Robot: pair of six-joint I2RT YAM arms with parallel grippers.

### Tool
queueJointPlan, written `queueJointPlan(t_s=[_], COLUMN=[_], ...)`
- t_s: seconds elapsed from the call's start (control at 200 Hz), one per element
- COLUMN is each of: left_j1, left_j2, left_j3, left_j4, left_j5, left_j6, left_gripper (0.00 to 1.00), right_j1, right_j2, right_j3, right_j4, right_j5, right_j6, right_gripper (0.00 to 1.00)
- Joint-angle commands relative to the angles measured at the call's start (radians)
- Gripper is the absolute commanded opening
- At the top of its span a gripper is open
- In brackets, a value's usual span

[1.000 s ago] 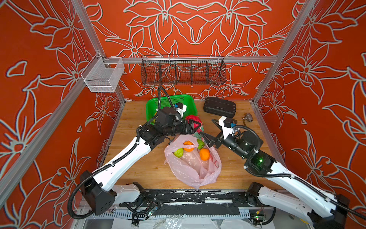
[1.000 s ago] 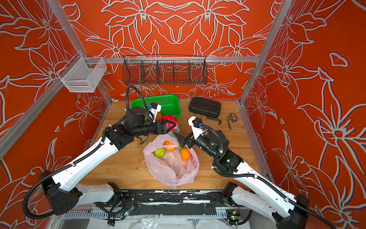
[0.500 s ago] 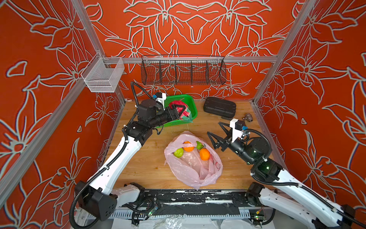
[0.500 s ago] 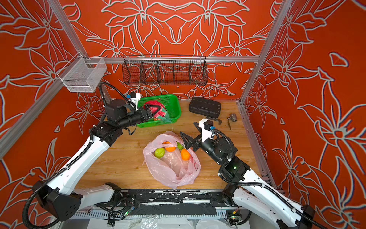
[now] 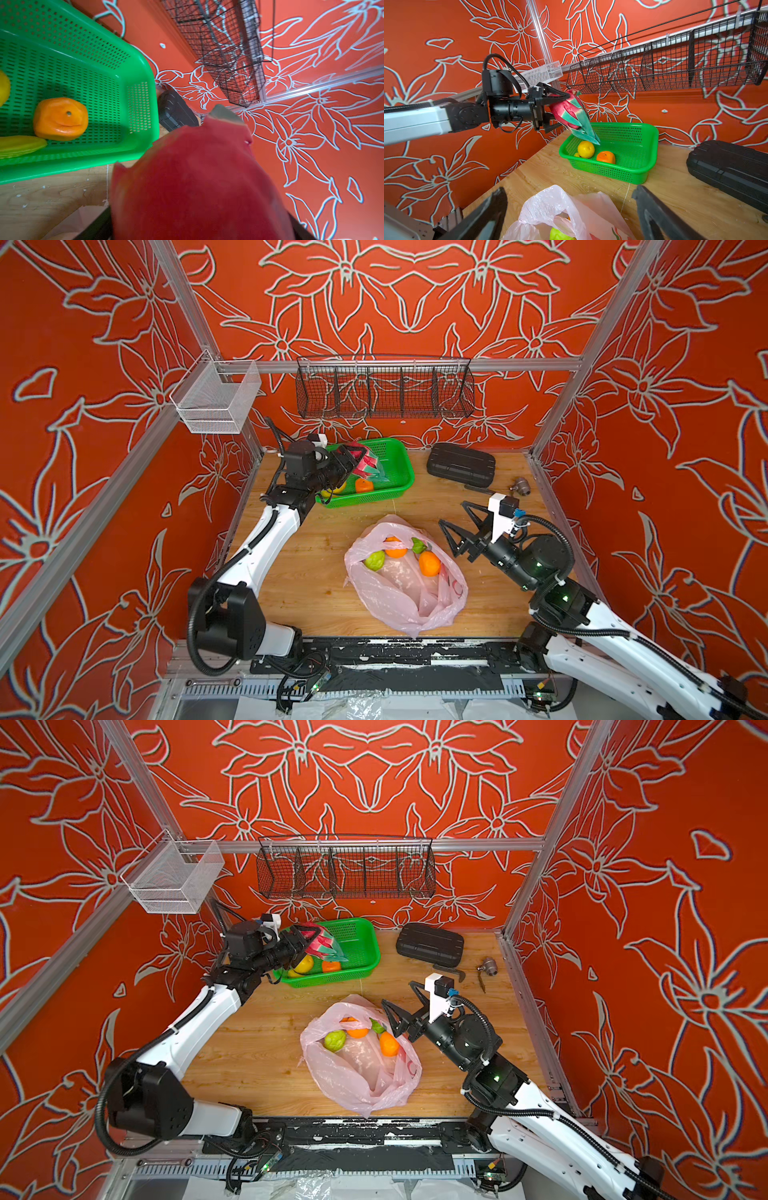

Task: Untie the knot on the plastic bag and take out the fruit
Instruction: 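Carry the dragon fruit to the green basket with the left gripper while the right withdraws, then lower the dragon fruit into the green basket and open the left gripper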

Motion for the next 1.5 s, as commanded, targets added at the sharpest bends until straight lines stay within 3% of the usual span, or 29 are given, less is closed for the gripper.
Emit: queueJointPlan(t_s=[0.0, 0.16, 0.546, 0.801, 1.126, 1.322, 1.492], left_j1=[0.027, 0.047, 0.066, 0.070, 0.071, 0.070, 0.070], left_j2=[0.057, 0.195, 0.554, 0.800, 0.968, 1.039, 1.059], left_j3=[0.015, 0.018, 0.217, 0.532, 0.765, 0.860, 0.914], left_j4=[0.142, 0.273, 0.330, 0.207, 0.076, -0.013, -0.071], left_j5=[-0.008, 0.027, 0.088, 0.200, 0.178, 0.172, 0.166], left_j6=[-0.073, -0.198, -0.399, -0.433, -0.448, -0.439, -0.417], left_gripper=[0.58, 0.57, 0.57, 0.57, 0.58, 0.65, 0.79], right_j1=[-0.001, 0.000, -0.001, 0.000, 0.000, -0.001, 0.000], right_j2=[-0.016, -0.021, -0.053, -0.094, -0.128, -0.124, -0.129], right_j3=[-0.018, -0.015, -0.001, -0.017, -0.015, -0.008, -0.007], right_j4=[-0.013, -0.033, -0.090, -0.113, -0.135, -0.134, -0.135], right_j5=[0.025, 0.038, 0.059, 0.076, 0.093, 0.091, 0.091], right_j6=[0.032, 0.029, 0.007, 0.008, 0.008, 0.009, 0.015], right_gripper=[0.97, 0.97, 0.97, 0.97, 0.97, 0.97, 0.97])
